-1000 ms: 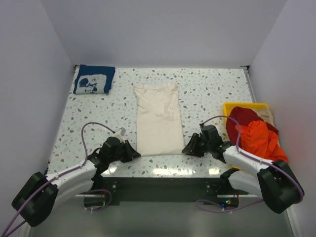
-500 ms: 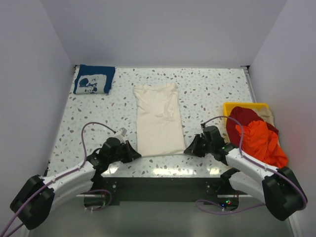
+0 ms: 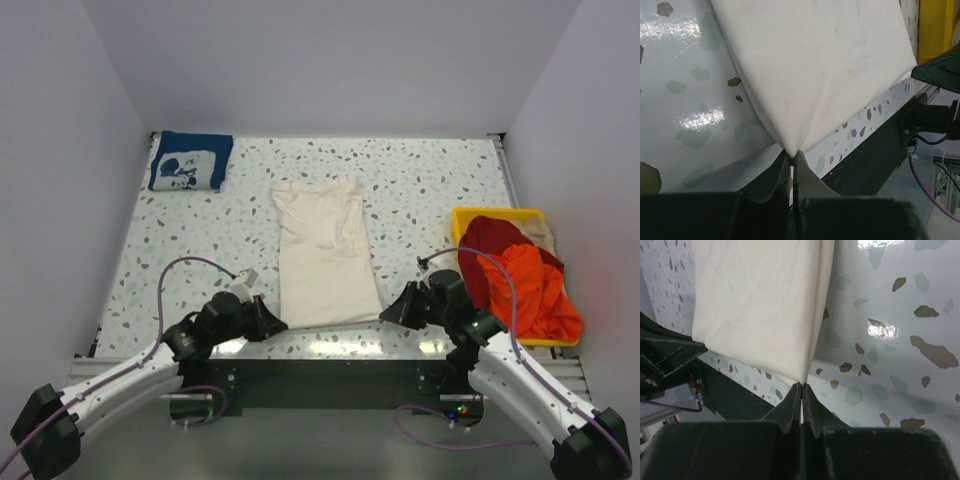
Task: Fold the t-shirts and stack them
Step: Fold the tshirt
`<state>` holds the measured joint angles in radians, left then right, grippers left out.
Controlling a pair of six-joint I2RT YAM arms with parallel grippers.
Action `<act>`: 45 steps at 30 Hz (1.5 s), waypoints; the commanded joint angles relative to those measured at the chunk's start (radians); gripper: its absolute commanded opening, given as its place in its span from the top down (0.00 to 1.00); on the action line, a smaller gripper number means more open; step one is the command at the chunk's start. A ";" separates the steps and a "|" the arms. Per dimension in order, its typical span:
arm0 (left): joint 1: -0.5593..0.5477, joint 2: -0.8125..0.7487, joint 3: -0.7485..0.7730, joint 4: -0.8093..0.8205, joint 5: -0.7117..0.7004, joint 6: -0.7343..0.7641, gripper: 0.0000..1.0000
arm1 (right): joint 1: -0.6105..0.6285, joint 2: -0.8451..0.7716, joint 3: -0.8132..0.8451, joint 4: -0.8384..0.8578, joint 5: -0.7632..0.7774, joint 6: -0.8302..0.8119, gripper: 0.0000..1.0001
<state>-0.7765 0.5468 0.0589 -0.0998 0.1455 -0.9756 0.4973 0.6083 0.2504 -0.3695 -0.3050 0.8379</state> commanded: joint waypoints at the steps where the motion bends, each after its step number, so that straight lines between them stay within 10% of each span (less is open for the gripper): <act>1: -0.009 0.002 0.004 -0.018 -0.032 -0.023 1.00 | 0.001 0.020 0.047 -0.072 -0.002 -0.033 1.00; 12: -0.010 0.120 -0.013 0.084 -0.012 -0.018 1.00 | 0.001 0.103 0.043 -0.032 -0.006 -0.065 1.00; 14: -0.010 0.142 -0.022 0.139 0.003 -0.023 0.97 | 0.000 0.114 0.056 -0.058 0.015 -0.094 0.83; 16: -0.012 0.162 -0.025 0.126 0.011 -0.018 0.73 | 0.001 0.131 0.113 -0.107 0.049 -0.140 0.58; 21: -0.013 0.046 0.074 -0.064 -0.087 0.029 0.55 | 0.001 0.102 0.246 -0.102 0.130 -0.175 0.36; 30: 0.032 0.307 0.353 -0.043 -0.300 0.153 0.67 | 0.000 0.799 0.760 0.316 0.086 -0.411 0.39; 35: 0.250 0.540 0.417 0.191 -0.176 0.163 0.77 | 0.001 1.177 1.140 0.453 0.002 -0.503 0.46; 45: 0.312 0.846 0.650 0.209 -0.169 0.198 0.78 | 0.060 1.797 1.751 0.425 -0.080 -0.557 0.47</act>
<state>-0.4858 1.3651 0.6445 0.0502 -0.0315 -0.8146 0.5194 2.3417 1.8626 0.0414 -0.3580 0.3309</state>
